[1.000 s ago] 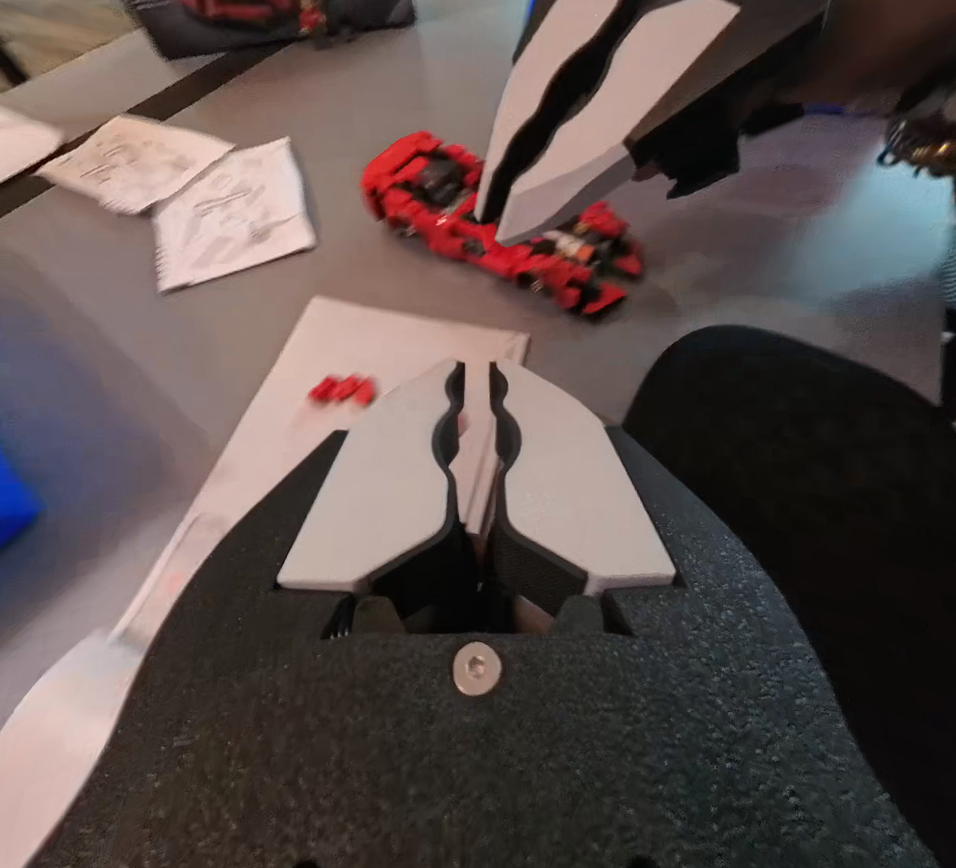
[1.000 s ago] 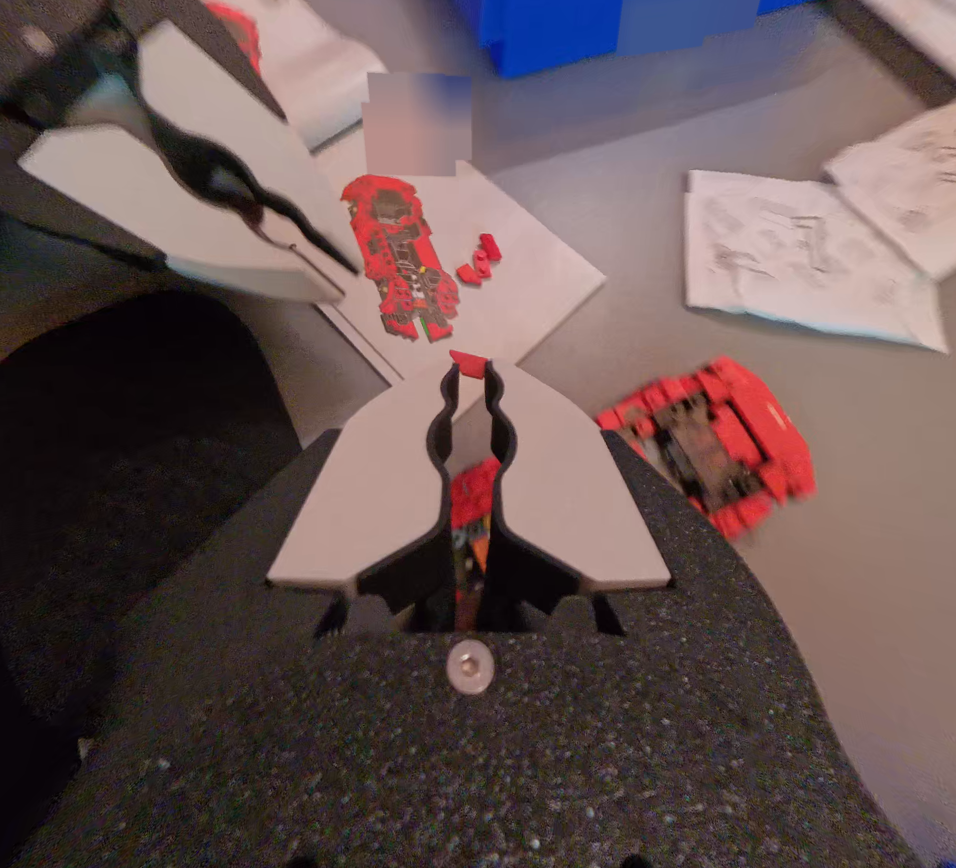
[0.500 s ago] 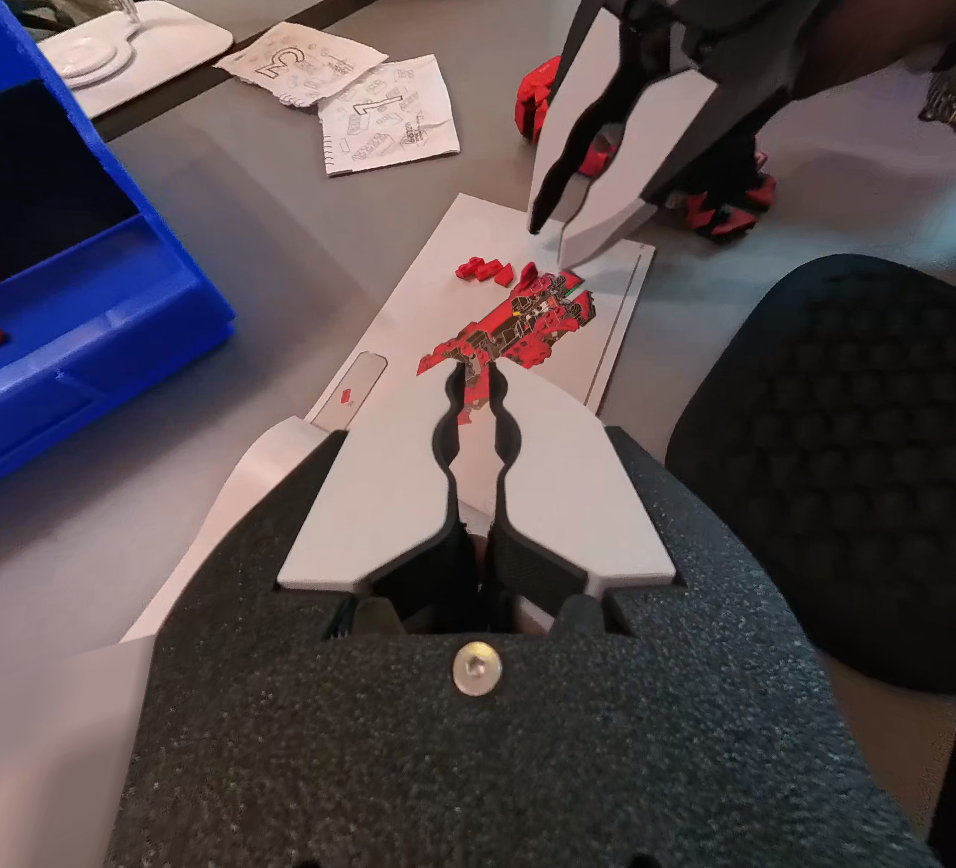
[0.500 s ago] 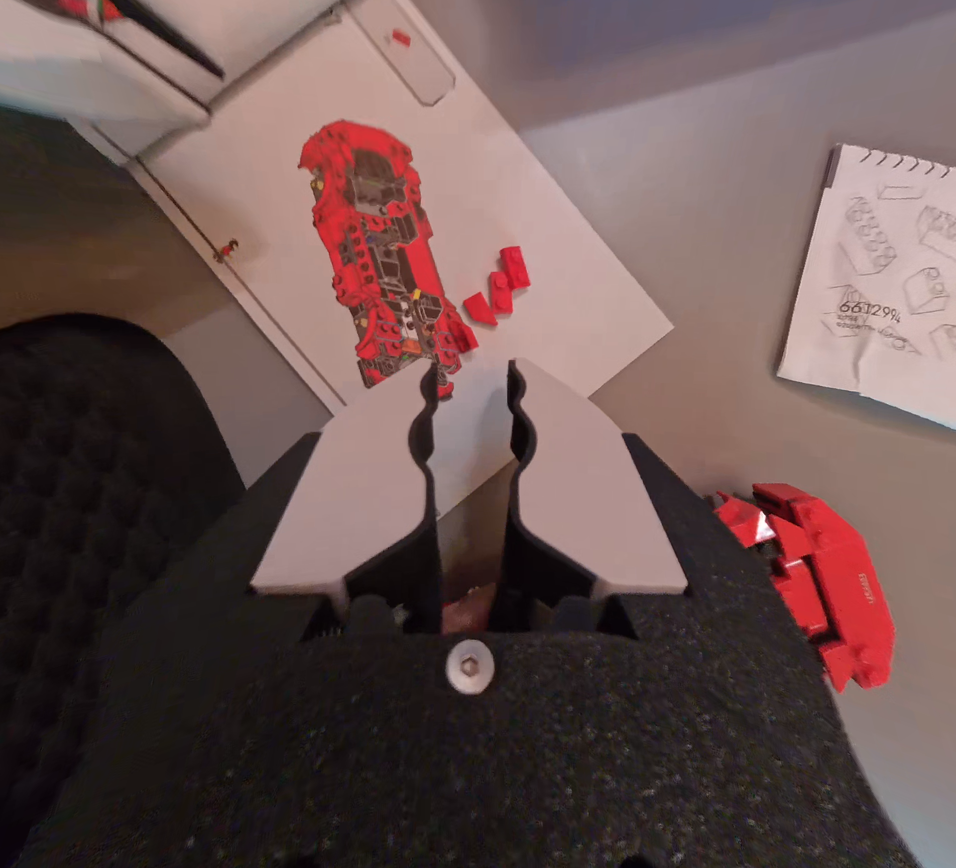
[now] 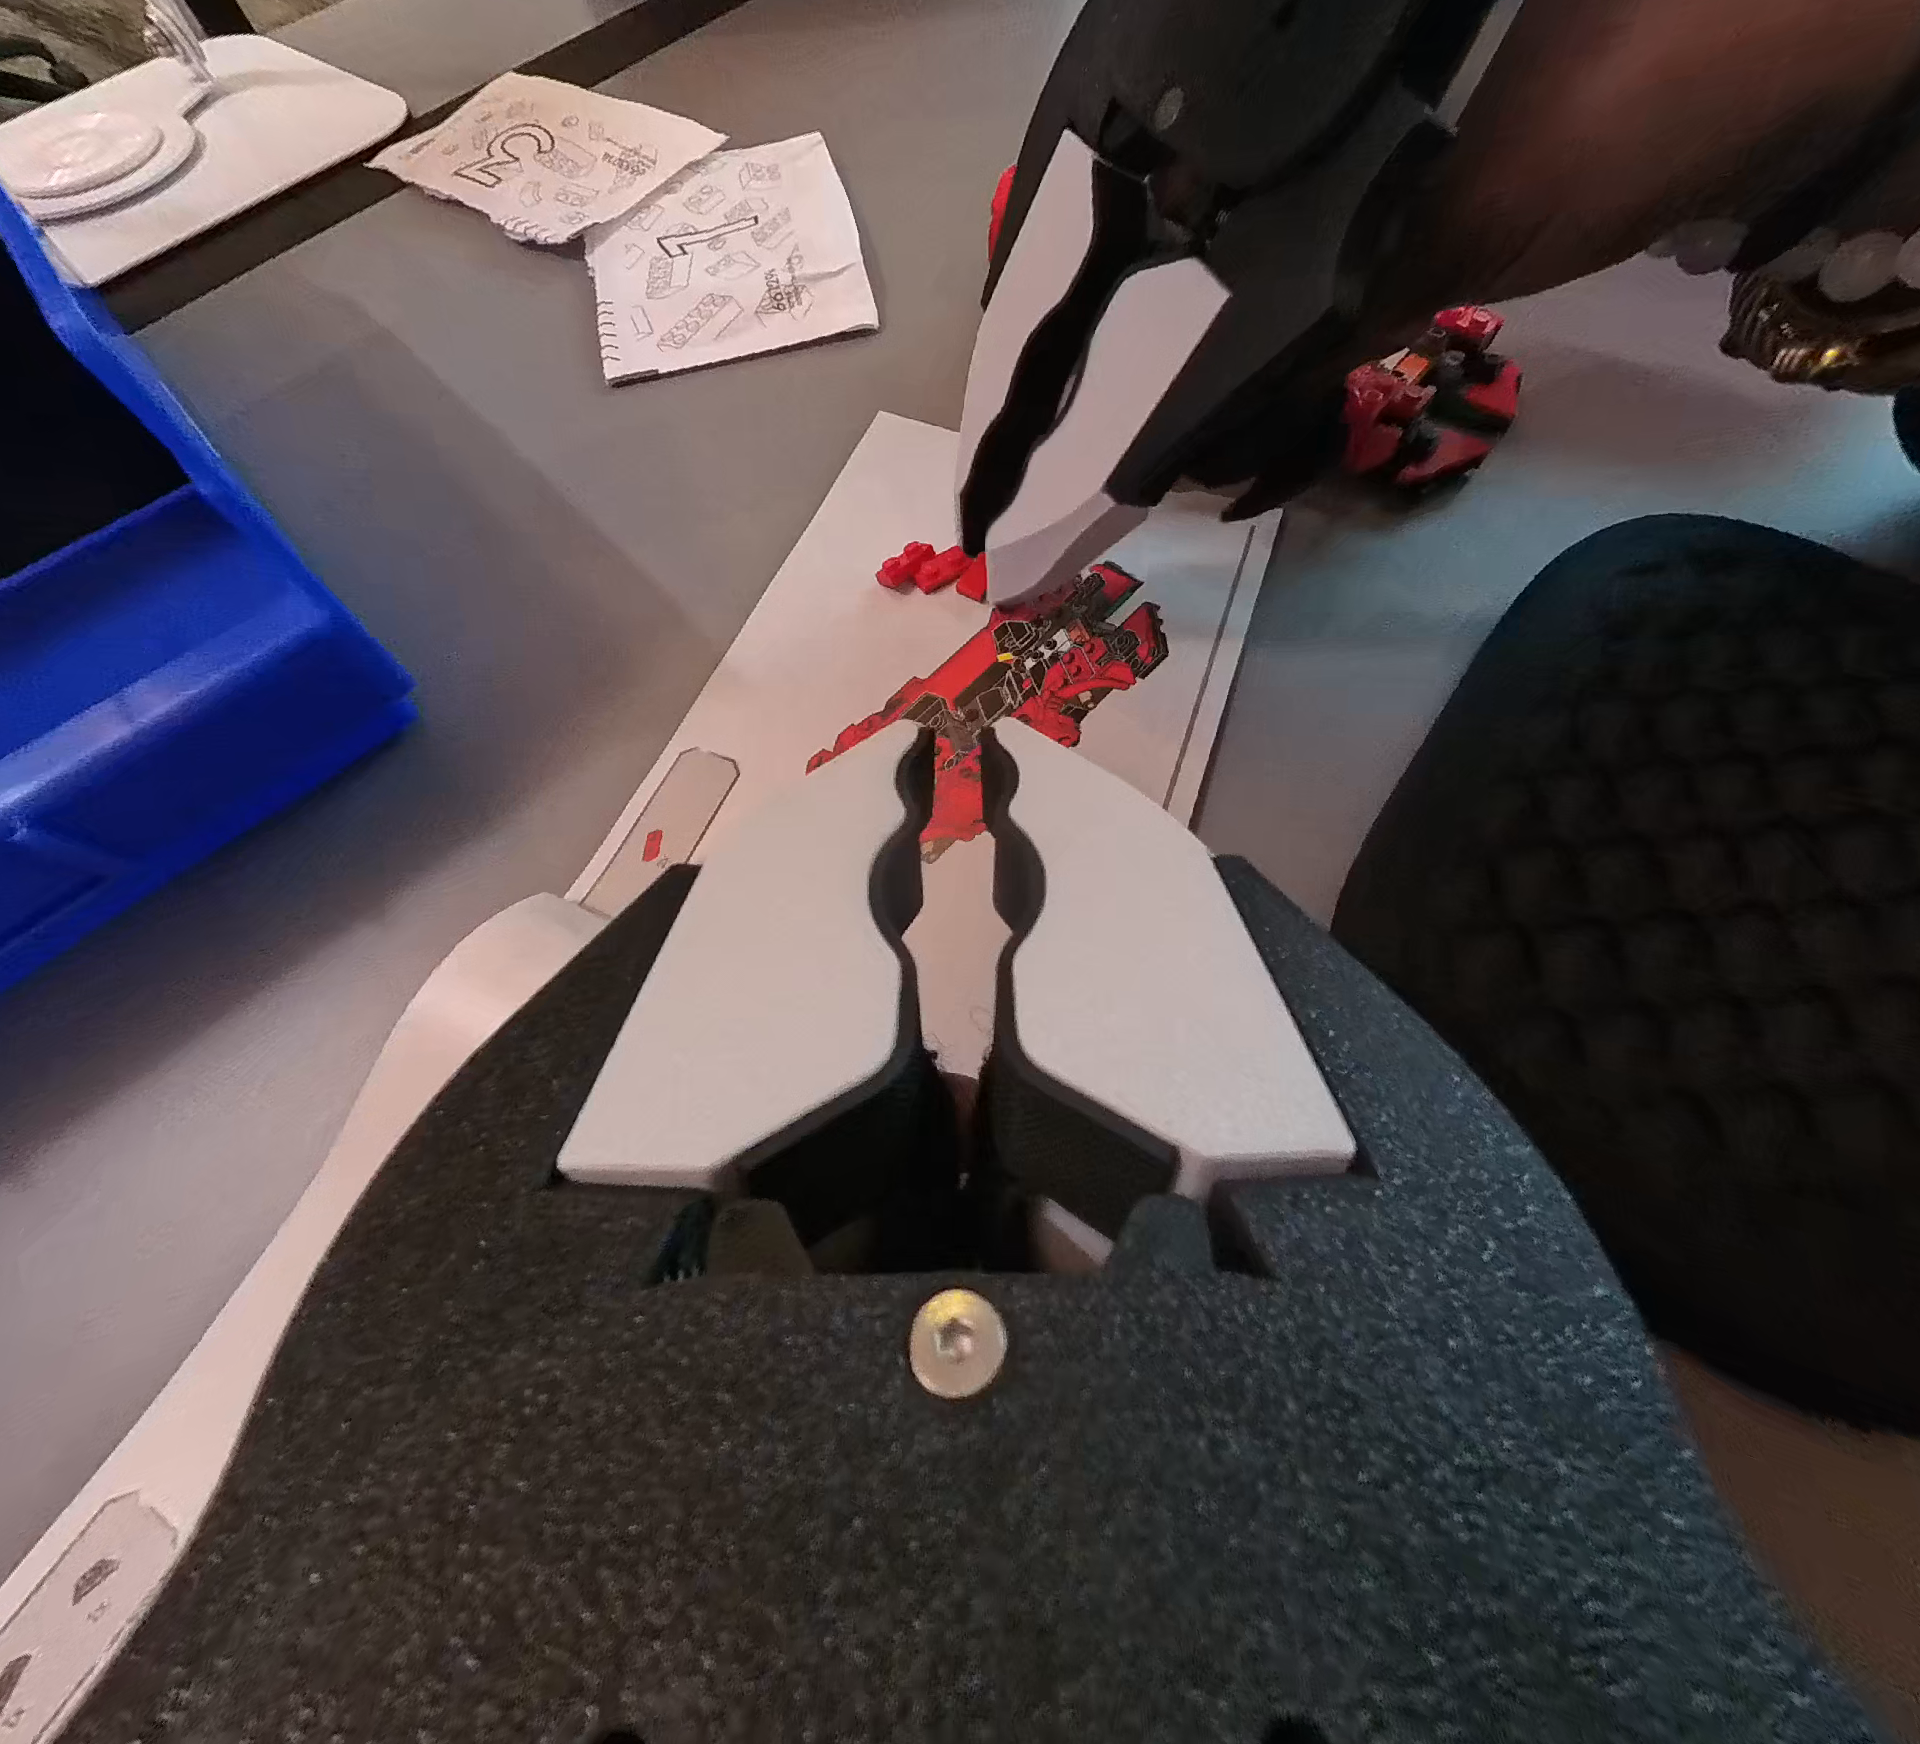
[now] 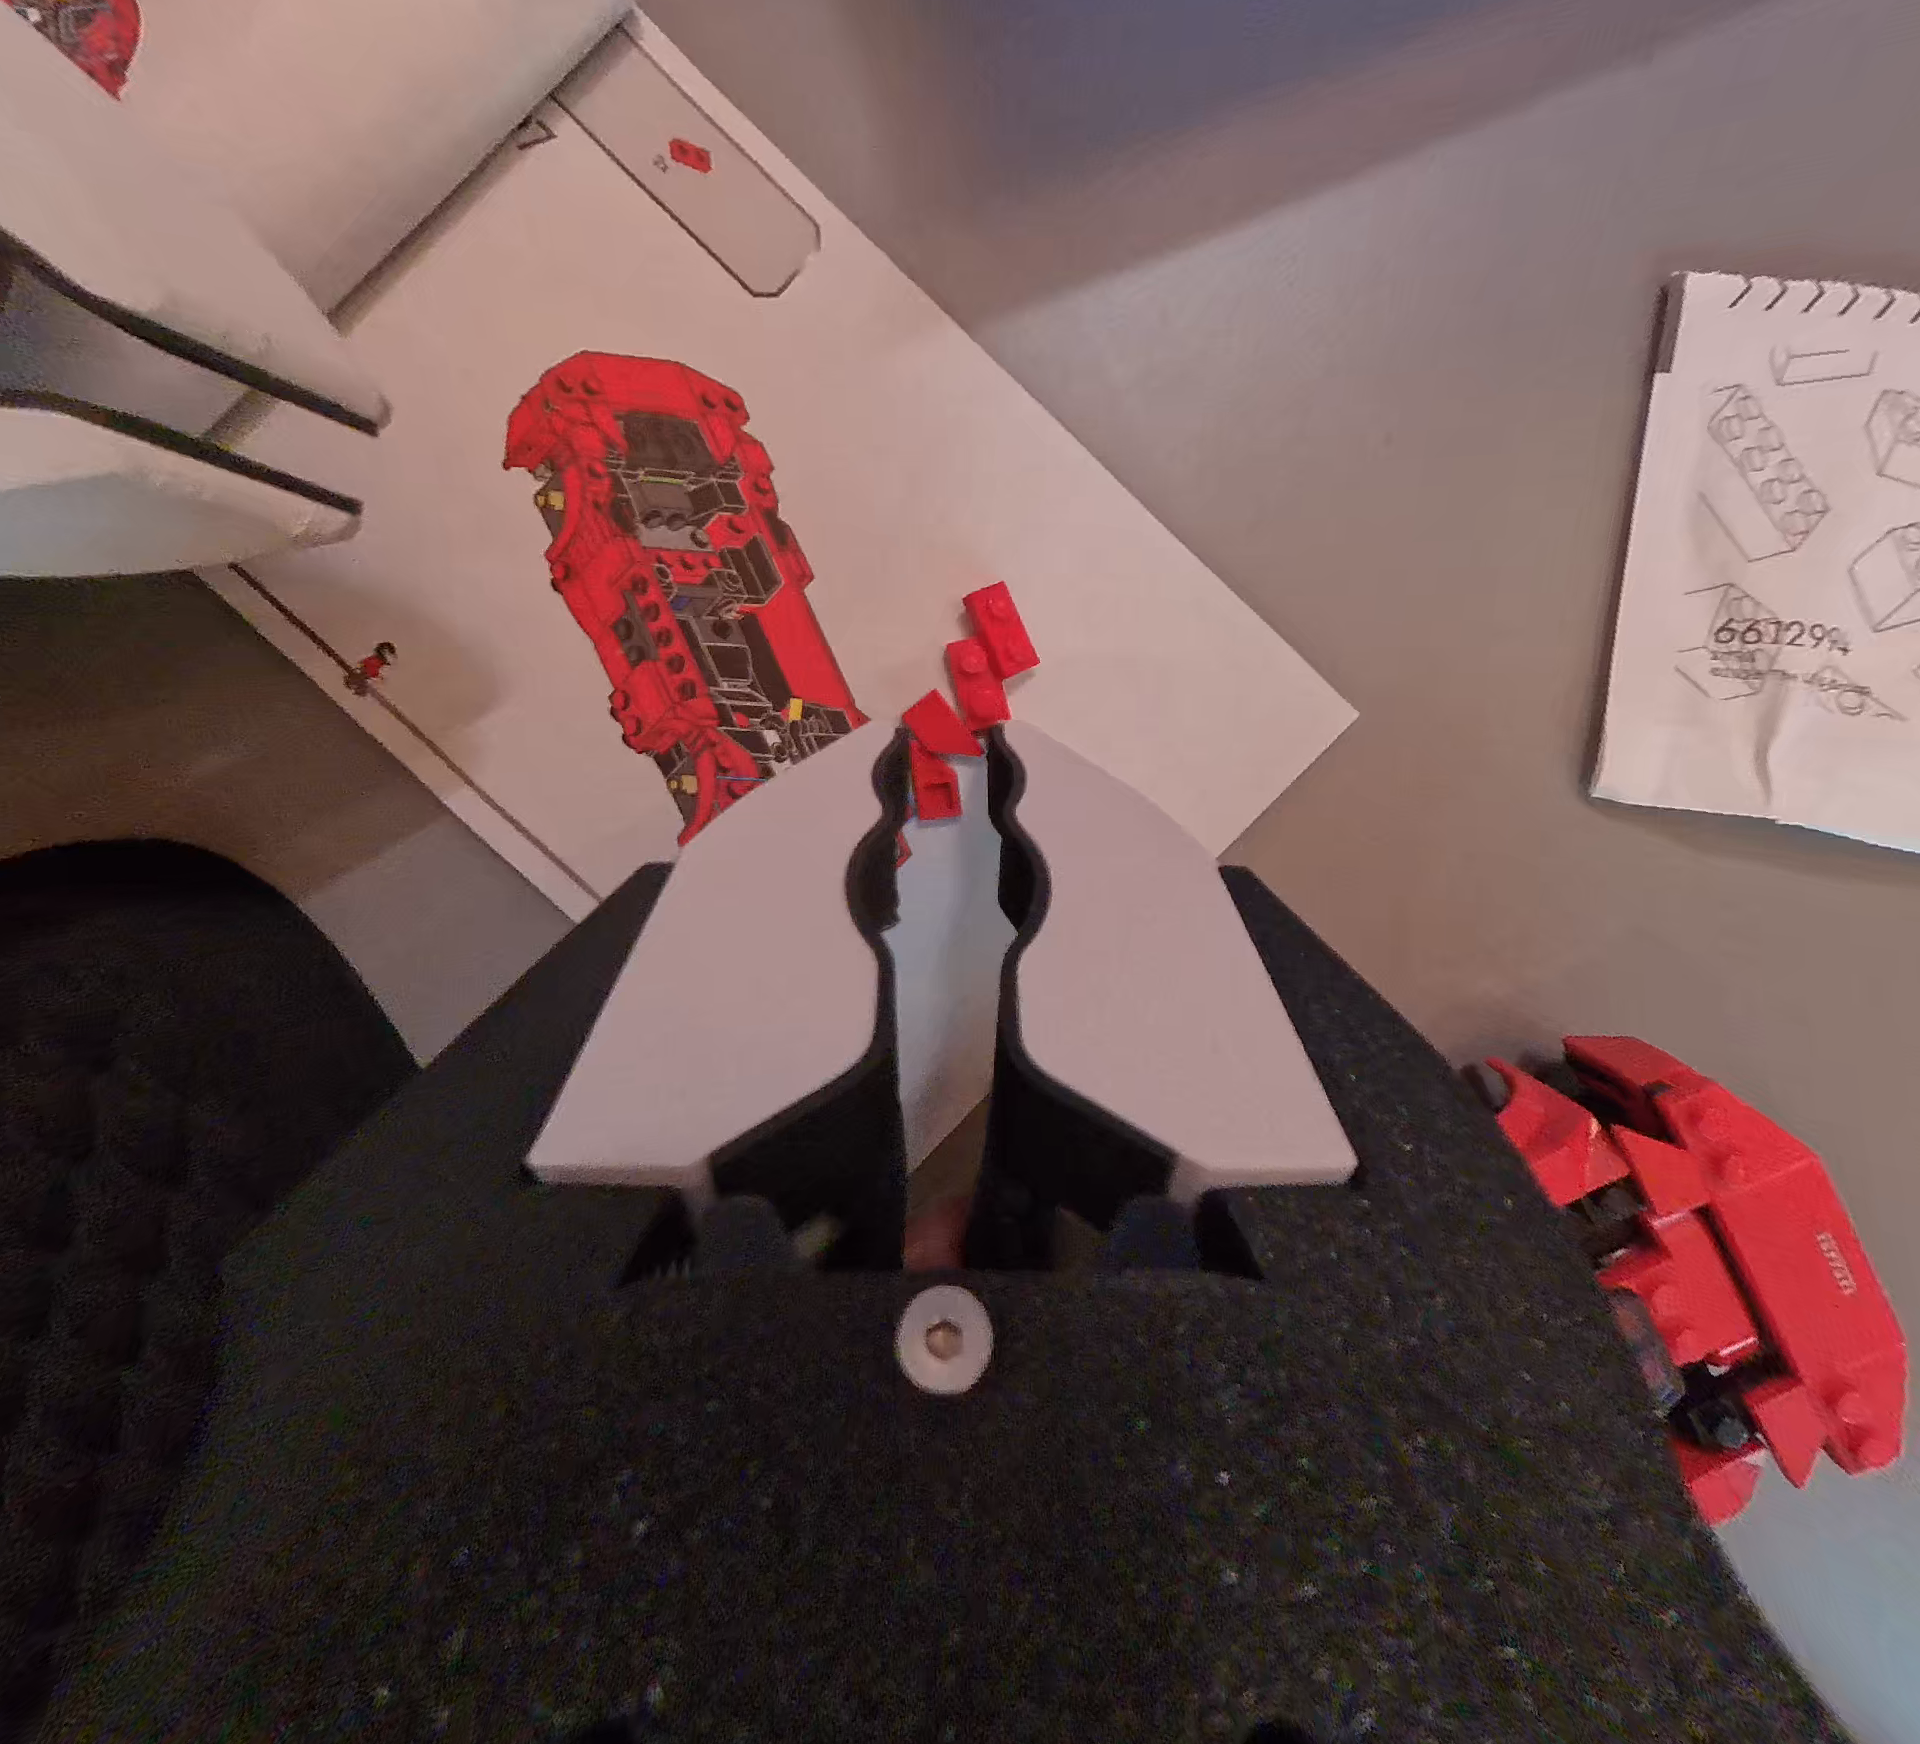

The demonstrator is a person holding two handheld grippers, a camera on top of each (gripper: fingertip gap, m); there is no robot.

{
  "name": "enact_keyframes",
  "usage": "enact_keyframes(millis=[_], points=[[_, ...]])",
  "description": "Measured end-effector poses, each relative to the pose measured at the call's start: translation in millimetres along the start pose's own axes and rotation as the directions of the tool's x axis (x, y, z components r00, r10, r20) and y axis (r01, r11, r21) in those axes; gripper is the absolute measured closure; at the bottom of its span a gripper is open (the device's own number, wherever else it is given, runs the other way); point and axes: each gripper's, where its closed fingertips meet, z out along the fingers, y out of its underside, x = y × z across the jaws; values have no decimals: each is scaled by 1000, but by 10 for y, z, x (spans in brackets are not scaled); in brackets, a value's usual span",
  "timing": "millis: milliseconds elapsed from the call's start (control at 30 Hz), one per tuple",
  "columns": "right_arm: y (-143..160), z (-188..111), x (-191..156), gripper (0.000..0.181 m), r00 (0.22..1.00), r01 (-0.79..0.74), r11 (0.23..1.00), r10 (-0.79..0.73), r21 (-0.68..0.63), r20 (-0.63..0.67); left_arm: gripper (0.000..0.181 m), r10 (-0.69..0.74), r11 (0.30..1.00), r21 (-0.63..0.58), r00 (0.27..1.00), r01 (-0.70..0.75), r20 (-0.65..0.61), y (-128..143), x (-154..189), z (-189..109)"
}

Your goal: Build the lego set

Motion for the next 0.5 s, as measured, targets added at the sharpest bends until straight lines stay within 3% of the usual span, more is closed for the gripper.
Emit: enact_keyframes(millis=[133, 433, 500], points=[[-17, 12, -34, 177, 998, 62, 998, -62, 6, 2, 173, 8, 1000, -5, 1000, -8, -12, 6, 31, 40], [-65, -86, -89, 174, 985, 159, 986, -162, 55, 62, 173, 30, 999, -17, 1000, -30, 3, -3, 29, 64], [-60, -100, -106, 181, 977, 199, 979, -202, 49, 68, 173, 27, 1000, -12, 1000, -27, 3, -16, 34, 66]])
